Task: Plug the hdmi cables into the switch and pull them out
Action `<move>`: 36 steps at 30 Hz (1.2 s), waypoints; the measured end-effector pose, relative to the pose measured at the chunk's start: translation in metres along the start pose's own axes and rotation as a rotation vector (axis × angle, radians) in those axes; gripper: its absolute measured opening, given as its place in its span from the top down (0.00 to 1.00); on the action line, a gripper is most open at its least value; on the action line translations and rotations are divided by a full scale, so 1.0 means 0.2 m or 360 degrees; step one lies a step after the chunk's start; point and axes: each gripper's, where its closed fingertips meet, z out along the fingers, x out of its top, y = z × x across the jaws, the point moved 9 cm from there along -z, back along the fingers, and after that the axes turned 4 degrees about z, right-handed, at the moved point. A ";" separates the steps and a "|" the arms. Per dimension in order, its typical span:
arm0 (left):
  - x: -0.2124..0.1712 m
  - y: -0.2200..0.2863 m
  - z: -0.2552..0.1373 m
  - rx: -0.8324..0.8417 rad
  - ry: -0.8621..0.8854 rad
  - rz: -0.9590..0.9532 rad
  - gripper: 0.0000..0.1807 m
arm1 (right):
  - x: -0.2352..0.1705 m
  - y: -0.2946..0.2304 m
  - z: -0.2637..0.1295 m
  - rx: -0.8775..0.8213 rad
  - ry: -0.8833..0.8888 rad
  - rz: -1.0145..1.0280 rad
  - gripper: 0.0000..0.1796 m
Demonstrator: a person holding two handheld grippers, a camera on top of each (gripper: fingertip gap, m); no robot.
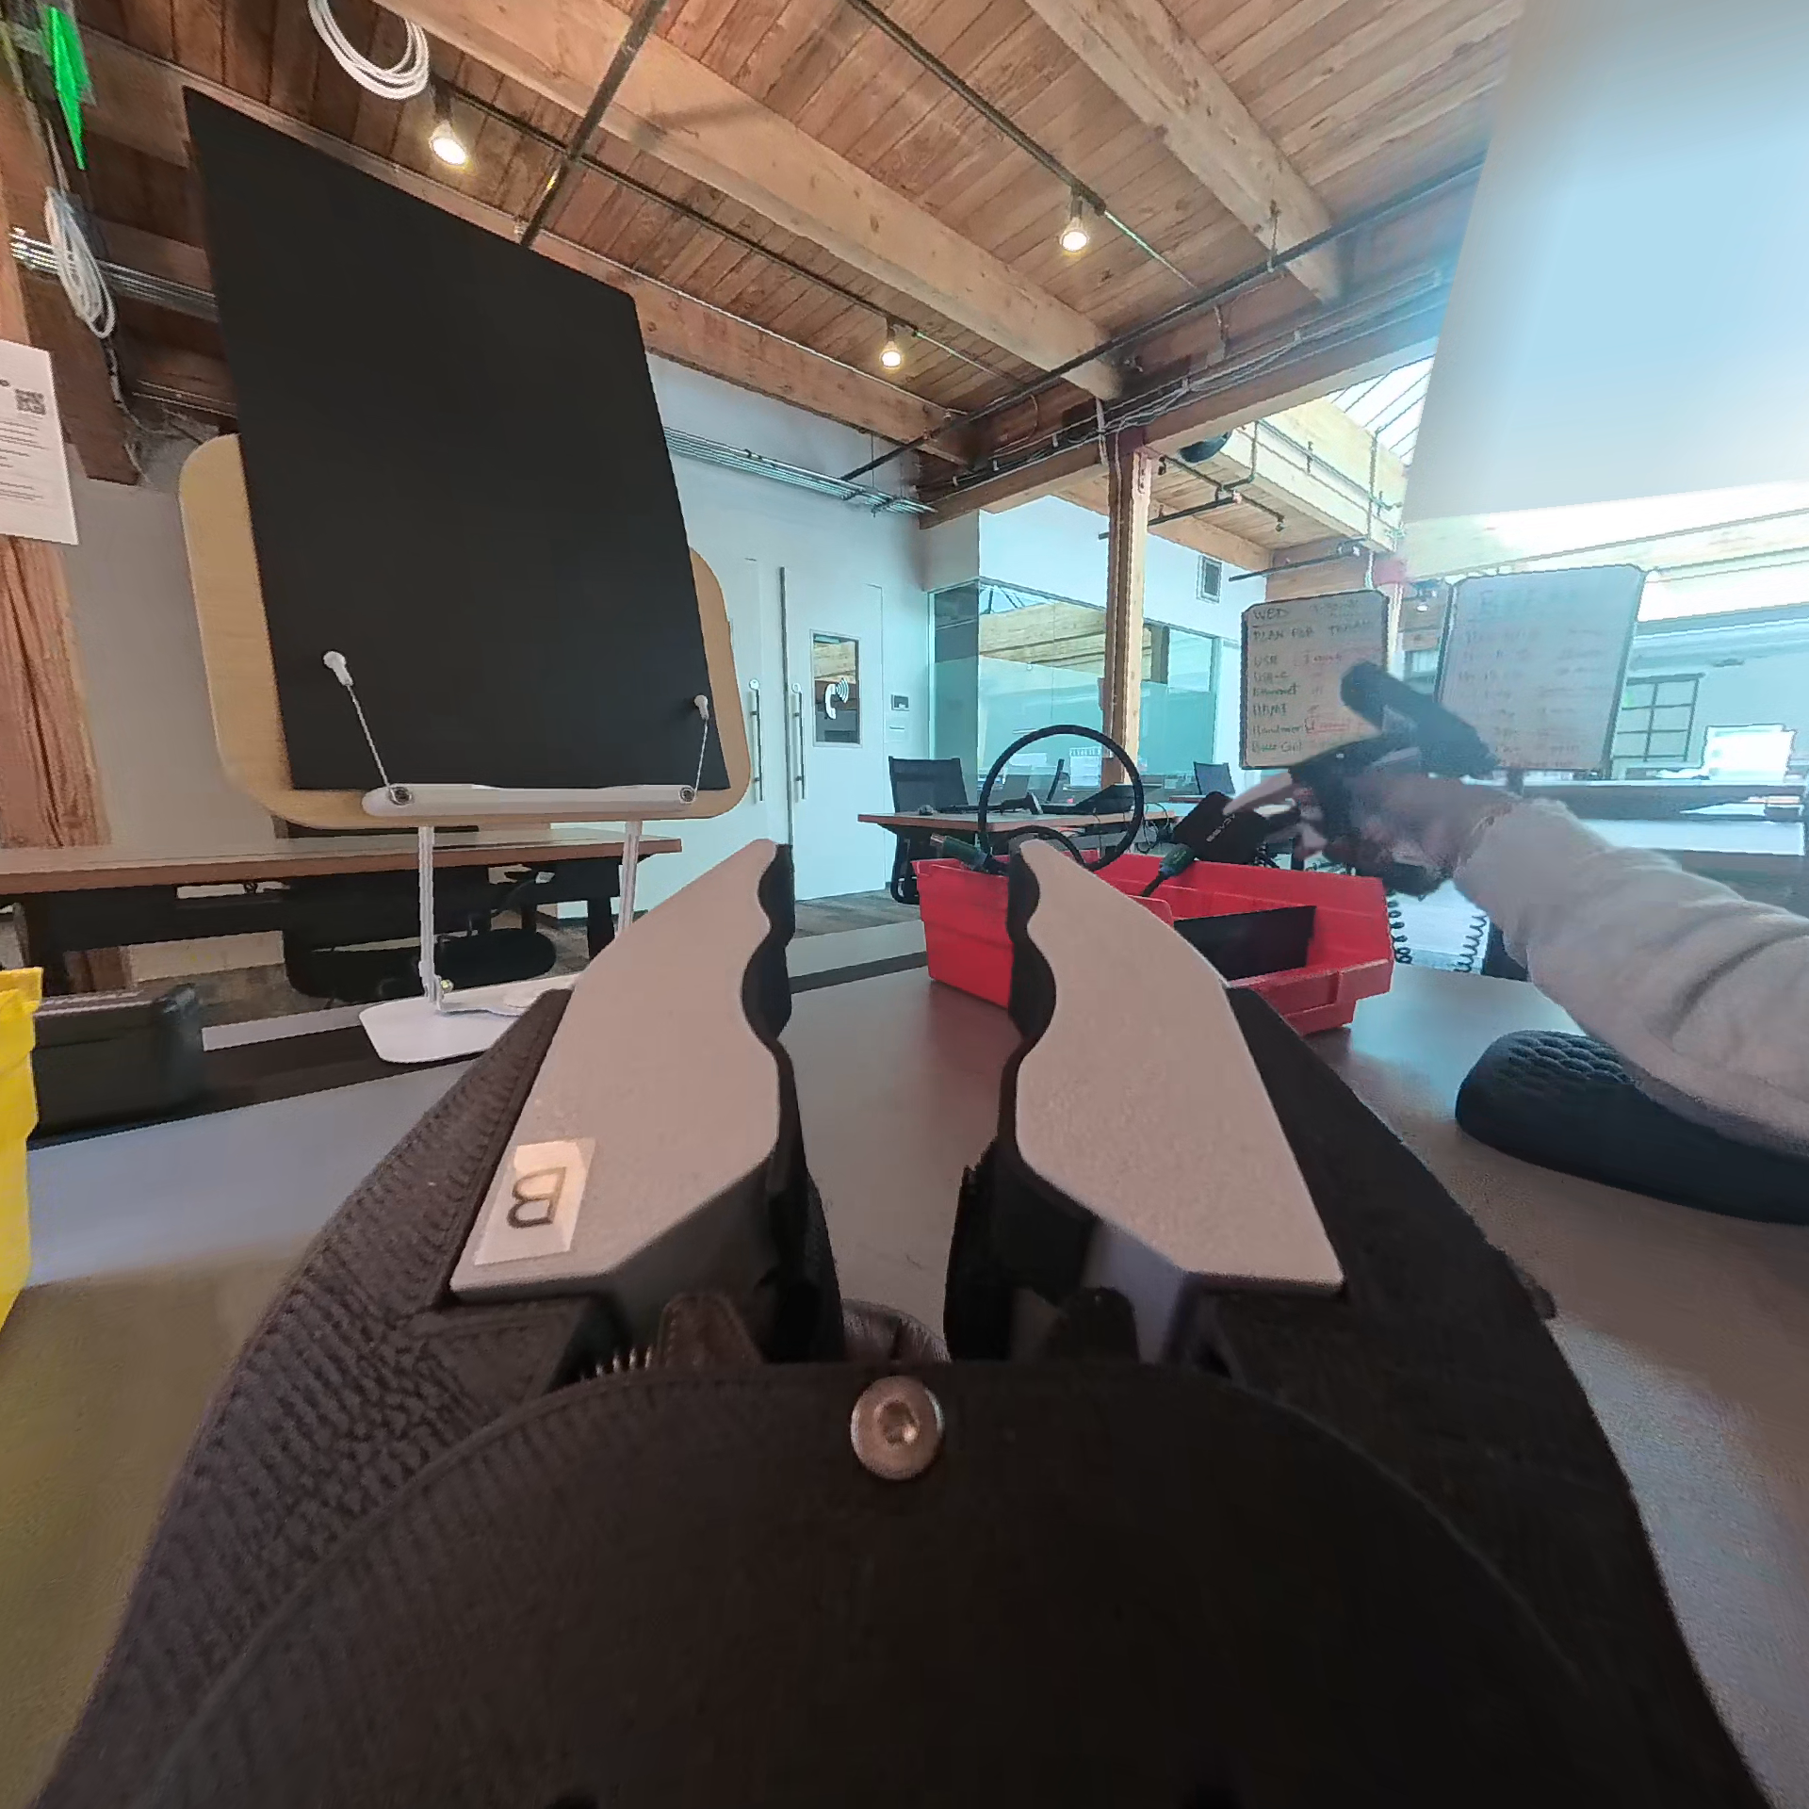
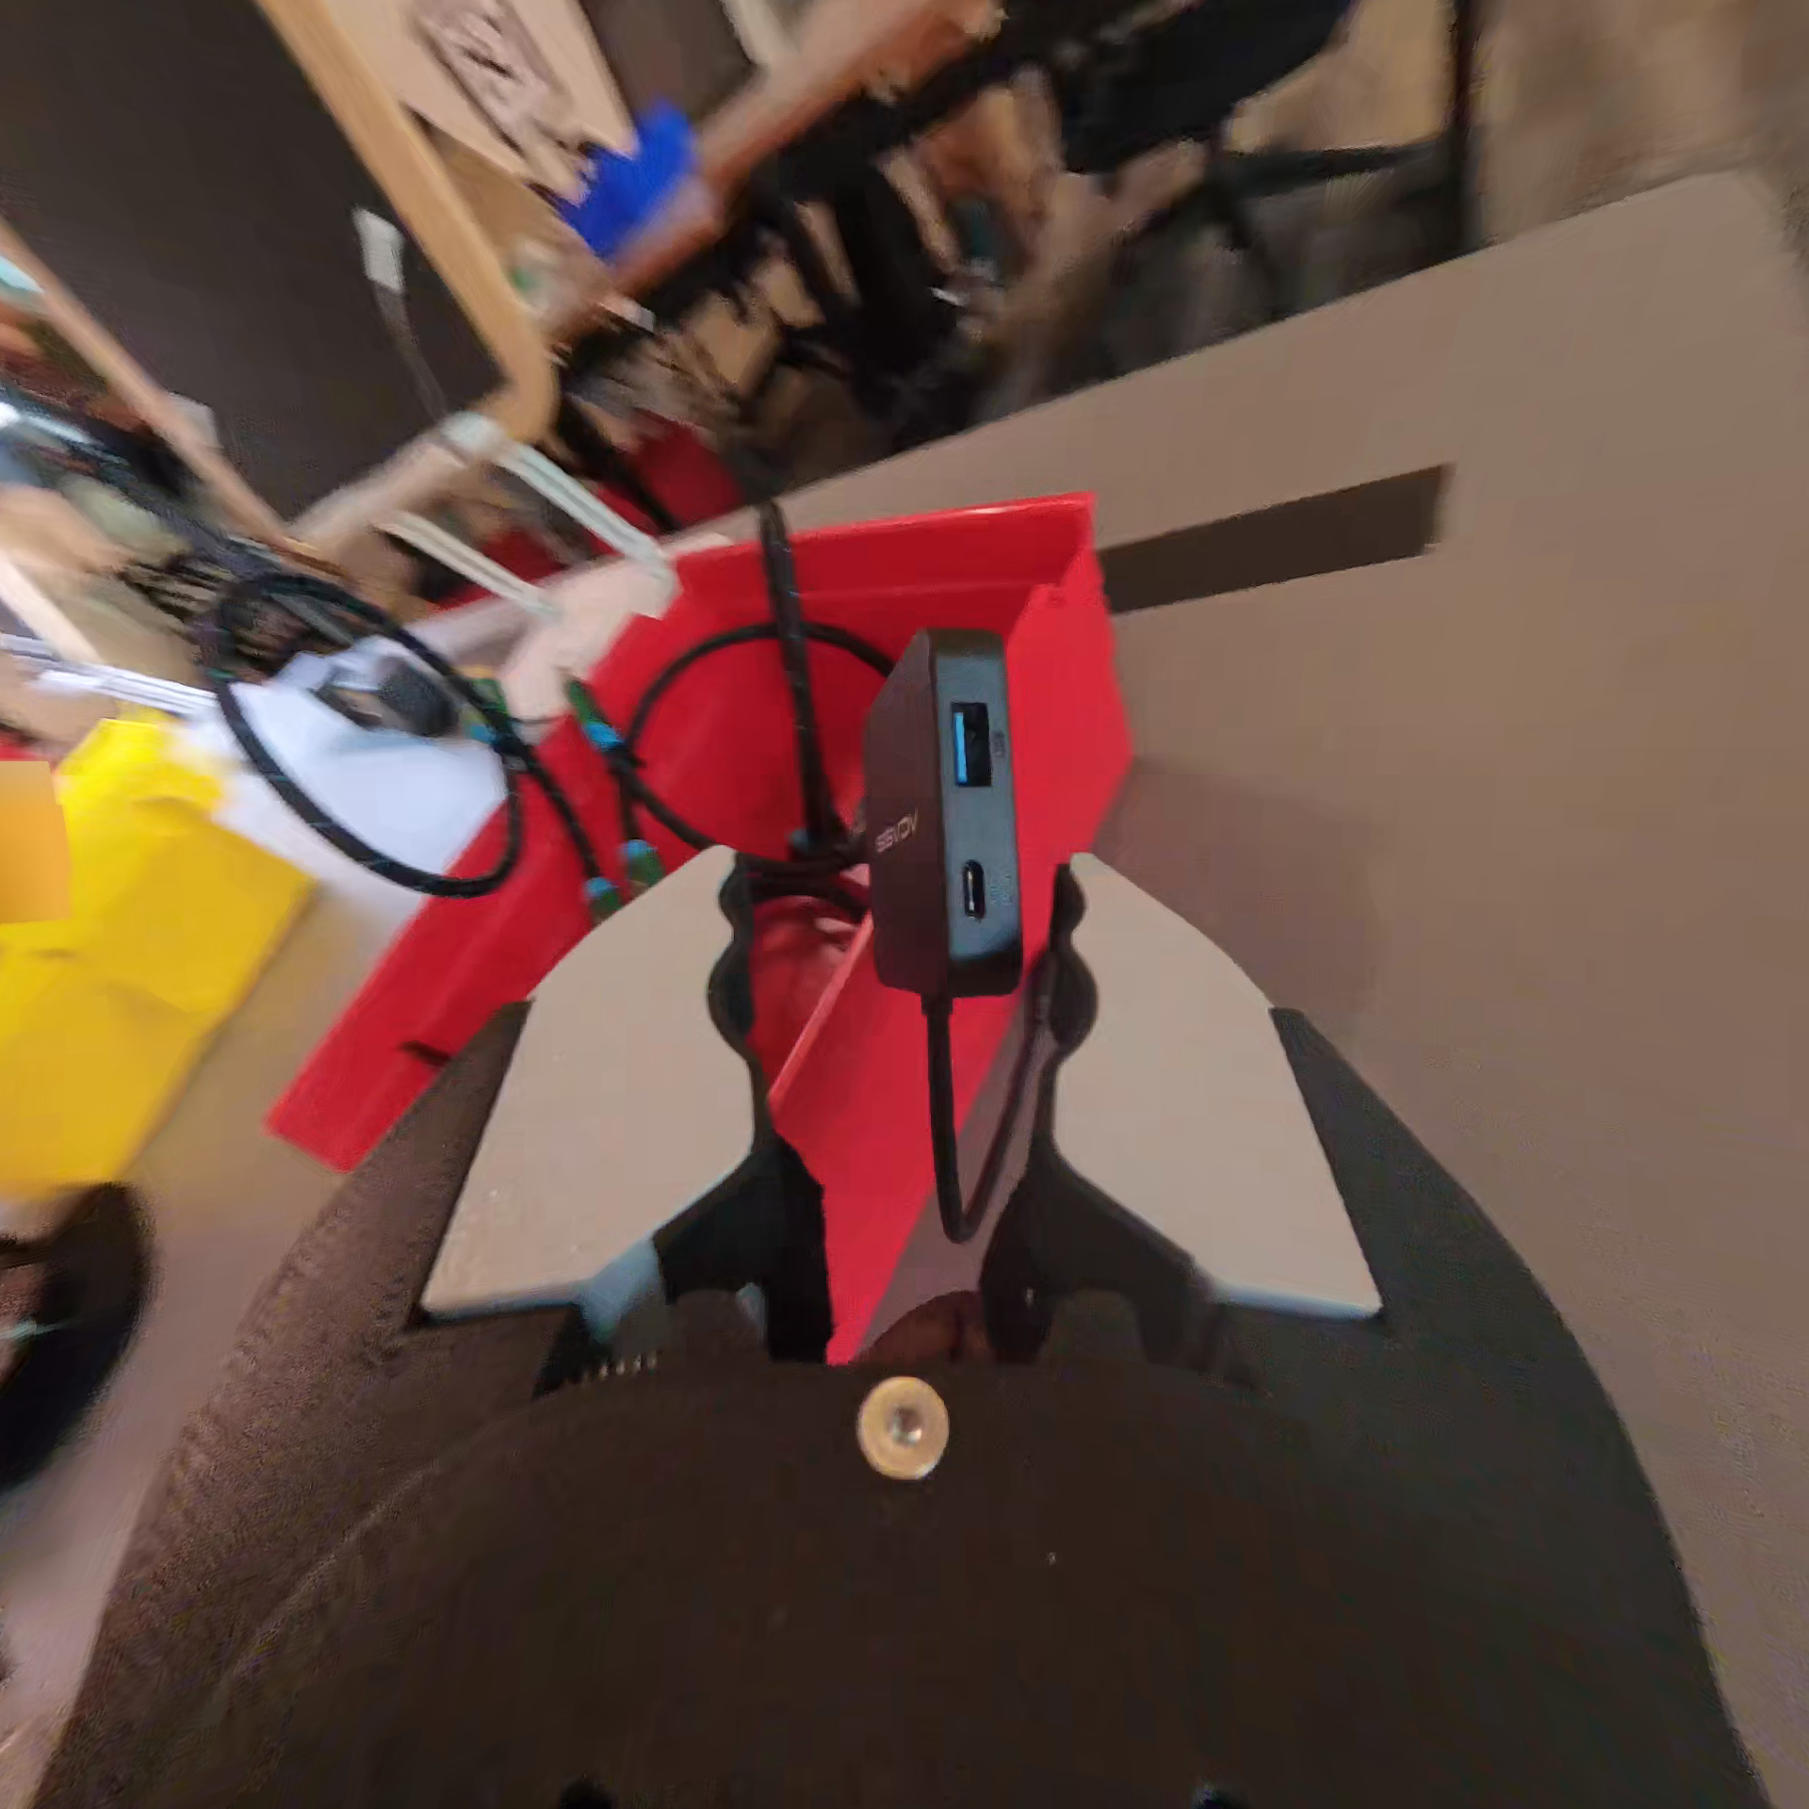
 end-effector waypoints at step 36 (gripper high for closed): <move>0.00 -0.01 -0.01 0.0007 0.0016 -0.0027 0.79 | -0.02 -0.55 0.36 -0.0127 -0.0568 -0.0513 0.91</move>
